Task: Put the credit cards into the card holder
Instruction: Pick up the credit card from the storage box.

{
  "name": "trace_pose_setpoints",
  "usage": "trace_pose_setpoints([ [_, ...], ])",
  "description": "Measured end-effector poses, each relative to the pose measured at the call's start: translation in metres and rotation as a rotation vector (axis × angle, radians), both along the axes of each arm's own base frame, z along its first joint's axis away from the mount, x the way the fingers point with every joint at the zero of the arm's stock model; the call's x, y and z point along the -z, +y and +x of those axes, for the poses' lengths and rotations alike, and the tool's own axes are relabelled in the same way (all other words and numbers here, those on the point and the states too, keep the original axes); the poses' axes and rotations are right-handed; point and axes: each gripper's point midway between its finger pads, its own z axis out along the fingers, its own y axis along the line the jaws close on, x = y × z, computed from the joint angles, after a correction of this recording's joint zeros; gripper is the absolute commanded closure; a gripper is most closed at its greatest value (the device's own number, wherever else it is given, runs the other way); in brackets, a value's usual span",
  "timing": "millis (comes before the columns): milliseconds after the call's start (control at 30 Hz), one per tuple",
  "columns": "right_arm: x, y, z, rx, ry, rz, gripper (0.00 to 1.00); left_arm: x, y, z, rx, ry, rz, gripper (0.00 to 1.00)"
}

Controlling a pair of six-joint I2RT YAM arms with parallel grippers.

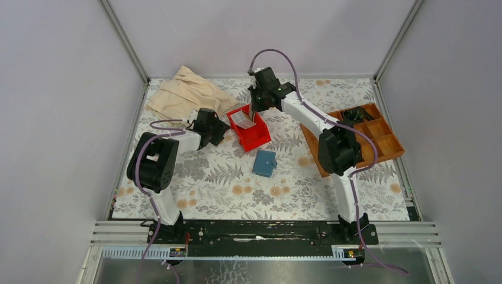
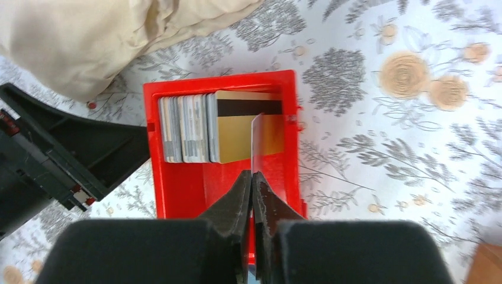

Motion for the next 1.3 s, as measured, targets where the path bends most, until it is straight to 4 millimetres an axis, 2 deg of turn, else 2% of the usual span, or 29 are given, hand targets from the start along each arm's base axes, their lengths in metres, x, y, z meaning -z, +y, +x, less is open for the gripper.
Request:
trace_pose_setpoints([
  [233,-0.024,-0.021,0.002,0.046,-0.103,-0.091,1.00,0.000,0.000,-0.007,0.015,0.009,0.014,0.36],
  [433,-0.040,-0.032,-0.007,0.047,-0.149,-0.131,1.00,-0.002,0.006,-0.024,0.068,0.033,0.073,0.35],
  [533,-0.049,-0.039,-0.018,0.044,-0.149,-0.131,1.00,-0.010,0.010,-0.035,0.098,0.023,0.099,0.35],
  [767,-0.073,-0.049,-0.070,-0.029,-0.087,-0.055,1.00,-0.056,0.012,-0.057,0.162,-0.107,0.115,0.34],
  [900,-0.078,-0.054,-0.115,-0.094,-0.010,0.024,1.00,-0.076,0.005,-0.079,0.235,-0.205,0.097,0.35],
  [1033,-0.076,-0.056,-0.159,-0.161,0.089,0.101,1.00,-0.096,-0.010,-0.101,0.336,-0.326,0.050,0.35],
  [1167,-0.071,-0.054,-0.200,-0.232,0.202,0.189,1.00,-0.124,-0.034,-0.117,0.468,-0.465,-0.018,0.35],
  [1300,-0.067,-0.051,-0.229,-0.284,0.300,0.260,1.00,-0.146,-0.060,-0.131,0.605,-0.566,-0.090,0.36],
])
